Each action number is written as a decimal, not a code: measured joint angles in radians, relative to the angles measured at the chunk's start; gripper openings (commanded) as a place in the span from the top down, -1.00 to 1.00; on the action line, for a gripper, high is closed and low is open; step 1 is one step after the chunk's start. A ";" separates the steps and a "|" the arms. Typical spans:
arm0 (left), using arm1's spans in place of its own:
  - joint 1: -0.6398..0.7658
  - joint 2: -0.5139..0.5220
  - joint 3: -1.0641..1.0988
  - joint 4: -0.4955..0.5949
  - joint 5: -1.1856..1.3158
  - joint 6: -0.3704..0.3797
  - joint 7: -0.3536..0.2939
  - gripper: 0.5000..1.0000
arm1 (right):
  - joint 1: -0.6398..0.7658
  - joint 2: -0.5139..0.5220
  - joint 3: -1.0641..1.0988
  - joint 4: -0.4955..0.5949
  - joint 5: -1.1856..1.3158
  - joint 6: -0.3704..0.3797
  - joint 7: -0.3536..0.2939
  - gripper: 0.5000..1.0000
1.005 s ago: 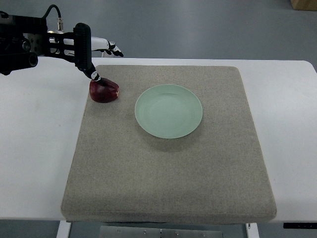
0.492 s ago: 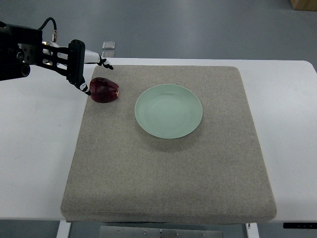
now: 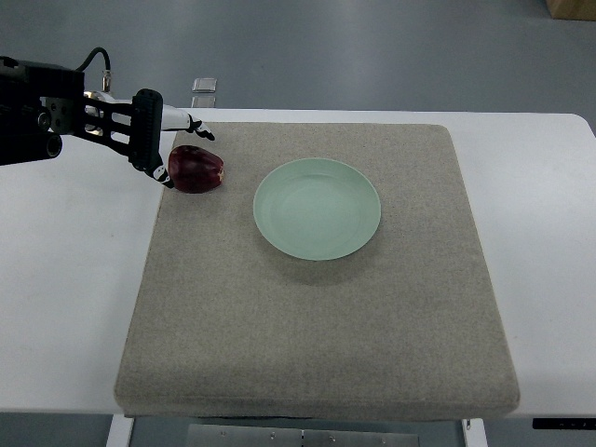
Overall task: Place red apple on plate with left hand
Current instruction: 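Lower the left hand around the red apple and close the fingers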
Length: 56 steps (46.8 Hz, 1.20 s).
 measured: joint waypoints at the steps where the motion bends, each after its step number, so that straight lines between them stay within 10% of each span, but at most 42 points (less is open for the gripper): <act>1: 0.004 0.000 0.000 0.001 0.000 0.000 0.000 -0.76 | 0.000 0.000 0.000 0.000 0.000 0.000 0.000 -0.72; 56: 0.077 -0.029 -0.011 0.021 -0.001 0.031 0.002 -0.27 | 0.000 0.000 0.000 0.000 0.000 0.000 0.000 -0.72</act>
